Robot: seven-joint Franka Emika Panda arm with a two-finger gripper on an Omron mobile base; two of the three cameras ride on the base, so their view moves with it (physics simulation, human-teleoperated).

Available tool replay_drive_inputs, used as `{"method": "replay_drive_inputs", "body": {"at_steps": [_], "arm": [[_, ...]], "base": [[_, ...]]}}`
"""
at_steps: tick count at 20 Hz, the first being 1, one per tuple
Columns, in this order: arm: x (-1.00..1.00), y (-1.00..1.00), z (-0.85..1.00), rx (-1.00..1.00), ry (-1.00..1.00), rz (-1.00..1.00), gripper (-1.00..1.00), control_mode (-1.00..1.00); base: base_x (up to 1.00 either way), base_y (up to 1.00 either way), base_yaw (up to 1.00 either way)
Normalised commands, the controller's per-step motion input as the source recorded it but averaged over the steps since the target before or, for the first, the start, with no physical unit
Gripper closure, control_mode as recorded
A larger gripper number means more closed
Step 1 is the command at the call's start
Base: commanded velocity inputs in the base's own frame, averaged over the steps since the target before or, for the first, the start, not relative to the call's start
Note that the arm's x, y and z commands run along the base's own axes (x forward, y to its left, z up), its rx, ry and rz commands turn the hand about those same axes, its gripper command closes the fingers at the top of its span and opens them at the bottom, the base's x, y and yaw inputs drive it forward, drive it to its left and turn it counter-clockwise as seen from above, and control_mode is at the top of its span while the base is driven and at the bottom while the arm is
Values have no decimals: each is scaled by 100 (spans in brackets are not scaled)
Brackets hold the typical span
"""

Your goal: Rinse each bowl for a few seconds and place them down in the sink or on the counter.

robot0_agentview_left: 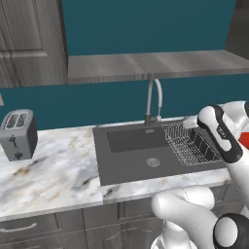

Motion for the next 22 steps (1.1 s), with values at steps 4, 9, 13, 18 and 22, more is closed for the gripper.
{"method": "replay_drive_inputs", "body": {"at_steps": [4, 9, 13, 18, 22], "arm": [[44, -9, -18, 3, -13, 8, -100, -100], [46, -12, -27, 0, -8, 8, -100, -100], [38, -8, -20, 0, -14, 8, -100, -100], [41, -9, -11, 0, -11, 7, -100, -100], [42, -3, -11, 0, -8, 7, -100, -100]], "base": [[0, 0, 0], [0, 0, 0], [0, 0, 0], [0, 0, 0], [0, 0, 0]]}}
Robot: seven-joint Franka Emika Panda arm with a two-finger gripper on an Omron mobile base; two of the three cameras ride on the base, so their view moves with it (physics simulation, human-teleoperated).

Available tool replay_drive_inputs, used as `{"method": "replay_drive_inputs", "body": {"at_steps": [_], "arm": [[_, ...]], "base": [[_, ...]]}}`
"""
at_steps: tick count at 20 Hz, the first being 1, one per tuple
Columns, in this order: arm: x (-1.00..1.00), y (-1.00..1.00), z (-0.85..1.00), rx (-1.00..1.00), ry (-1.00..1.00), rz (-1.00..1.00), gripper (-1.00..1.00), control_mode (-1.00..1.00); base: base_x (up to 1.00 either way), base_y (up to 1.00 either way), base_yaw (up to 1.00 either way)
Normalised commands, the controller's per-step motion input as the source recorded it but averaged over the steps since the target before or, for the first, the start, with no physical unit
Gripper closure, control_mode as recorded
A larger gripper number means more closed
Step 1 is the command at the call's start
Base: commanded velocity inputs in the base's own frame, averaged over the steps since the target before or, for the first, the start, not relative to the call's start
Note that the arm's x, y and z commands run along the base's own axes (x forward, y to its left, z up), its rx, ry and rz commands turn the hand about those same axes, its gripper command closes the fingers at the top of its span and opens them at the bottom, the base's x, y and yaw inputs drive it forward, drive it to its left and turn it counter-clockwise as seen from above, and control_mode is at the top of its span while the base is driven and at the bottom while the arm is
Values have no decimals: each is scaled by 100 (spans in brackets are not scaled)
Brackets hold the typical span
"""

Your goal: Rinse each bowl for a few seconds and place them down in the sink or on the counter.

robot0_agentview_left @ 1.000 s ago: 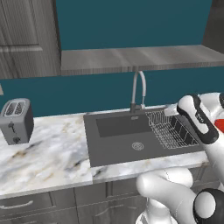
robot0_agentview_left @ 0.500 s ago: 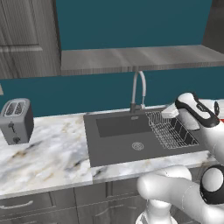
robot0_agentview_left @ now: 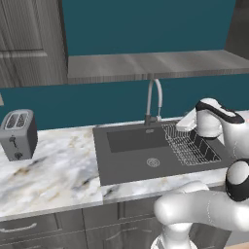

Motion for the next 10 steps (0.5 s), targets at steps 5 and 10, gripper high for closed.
{"method": "replay_drive_inputs", "body": {"at_steps": [5, 10], "arm": [[46, 0, -6, 3, -2, 5, -100, -100], [50, -1, -8, 5, 0, 3, -100, -100]], "base": [[0, 0, 0], [0, 0, 0]]}}
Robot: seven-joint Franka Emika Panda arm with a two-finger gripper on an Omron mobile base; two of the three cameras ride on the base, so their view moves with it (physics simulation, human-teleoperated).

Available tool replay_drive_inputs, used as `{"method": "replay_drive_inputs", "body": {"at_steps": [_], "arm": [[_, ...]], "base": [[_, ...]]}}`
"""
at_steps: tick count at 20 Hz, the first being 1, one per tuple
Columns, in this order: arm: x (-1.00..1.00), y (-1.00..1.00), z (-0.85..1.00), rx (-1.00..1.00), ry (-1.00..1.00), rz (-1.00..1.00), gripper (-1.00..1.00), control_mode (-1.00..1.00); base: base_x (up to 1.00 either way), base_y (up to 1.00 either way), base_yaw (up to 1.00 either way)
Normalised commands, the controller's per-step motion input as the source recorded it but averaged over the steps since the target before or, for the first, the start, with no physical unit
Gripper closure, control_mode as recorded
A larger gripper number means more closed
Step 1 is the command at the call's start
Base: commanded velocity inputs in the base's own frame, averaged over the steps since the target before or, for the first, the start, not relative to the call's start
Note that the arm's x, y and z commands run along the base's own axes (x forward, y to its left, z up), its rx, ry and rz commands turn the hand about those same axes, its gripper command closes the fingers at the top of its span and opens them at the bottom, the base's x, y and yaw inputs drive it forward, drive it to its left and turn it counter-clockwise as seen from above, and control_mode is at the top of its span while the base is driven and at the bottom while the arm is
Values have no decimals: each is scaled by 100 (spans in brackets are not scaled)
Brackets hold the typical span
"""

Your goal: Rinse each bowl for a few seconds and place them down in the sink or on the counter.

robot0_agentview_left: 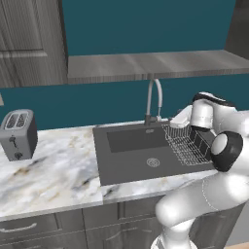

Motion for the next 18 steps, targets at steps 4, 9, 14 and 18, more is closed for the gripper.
{"method": "replay_drive_inputs", "body": {"at_steps": [4, 9, 14, 18], "arm": [[50, -6, -8, 3, 0, 0, -100, -100], [49, -8, -15, 3, -1, 0, -100, -100], [52, -6, -21, 3, -2, 0, -100, -100], [54, -1, -20, 2, -2, 0, -100, -100]], "base": [[0, 0, 0], [0, 0, 0], [0, 0, 0], [0, 0, 0]]}}
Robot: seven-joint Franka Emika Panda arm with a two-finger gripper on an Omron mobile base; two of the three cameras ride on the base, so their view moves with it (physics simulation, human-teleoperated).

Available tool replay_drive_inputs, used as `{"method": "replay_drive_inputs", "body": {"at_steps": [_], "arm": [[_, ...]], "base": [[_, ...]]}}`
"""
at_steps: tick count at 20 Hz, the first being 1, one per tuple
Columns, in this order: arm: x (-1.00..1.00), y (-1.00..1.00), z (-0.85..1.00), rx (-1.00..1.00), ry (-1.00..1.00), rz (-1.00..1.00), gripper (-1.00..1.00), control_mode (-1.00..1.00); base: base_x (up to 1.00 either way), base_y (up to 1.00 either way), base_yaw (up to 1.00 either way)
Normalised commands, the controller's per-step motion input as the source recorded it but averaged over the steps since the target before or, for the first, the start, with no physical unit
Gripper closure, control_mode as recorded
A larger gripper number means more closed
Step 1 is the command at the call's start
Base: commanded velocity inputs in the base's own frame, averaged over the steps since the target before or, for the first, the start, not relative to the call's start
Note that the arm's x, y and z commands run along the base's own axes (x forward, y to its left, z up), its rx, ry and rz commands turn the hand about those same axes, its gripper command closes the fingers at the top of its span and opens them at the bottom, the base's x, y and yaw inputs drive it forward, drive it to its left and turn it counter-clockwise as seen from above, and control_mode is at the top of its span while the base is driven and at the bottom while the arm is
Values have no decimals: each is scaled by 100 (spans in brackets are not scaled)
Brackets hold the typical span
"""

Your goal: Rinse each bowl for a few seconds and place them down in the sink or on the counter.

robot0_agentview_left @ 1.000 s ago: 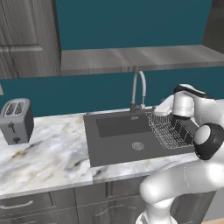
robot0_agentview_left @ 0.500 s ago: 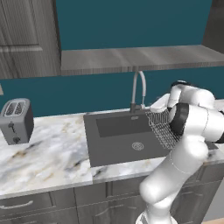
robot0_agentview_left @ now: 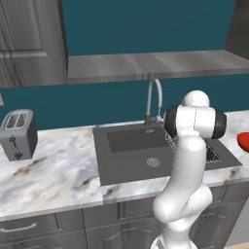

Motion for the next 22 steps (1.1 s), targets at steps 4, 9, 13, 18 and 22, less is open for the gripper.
{"method": "replay_drive_inputs", "body": {"at_steps": [4, 9, 13, 18, 22], "arm": [[55, -2, -18, 2, -1, 0, -100, -100], [57, 0, -12, 2, 0, 0, -100, -100], [58, 0, -14, 4, 0, 0, -100, -100], [58, 0, -17, 4, 0, 0, -100, -100], [58, -1, -19, 3, 0, 0, -100, -100]], "base": [[0, 0, 0], [0, 0, 0], [0, 0, 0], [0, 0, 0], [0, 0, 0]]}}
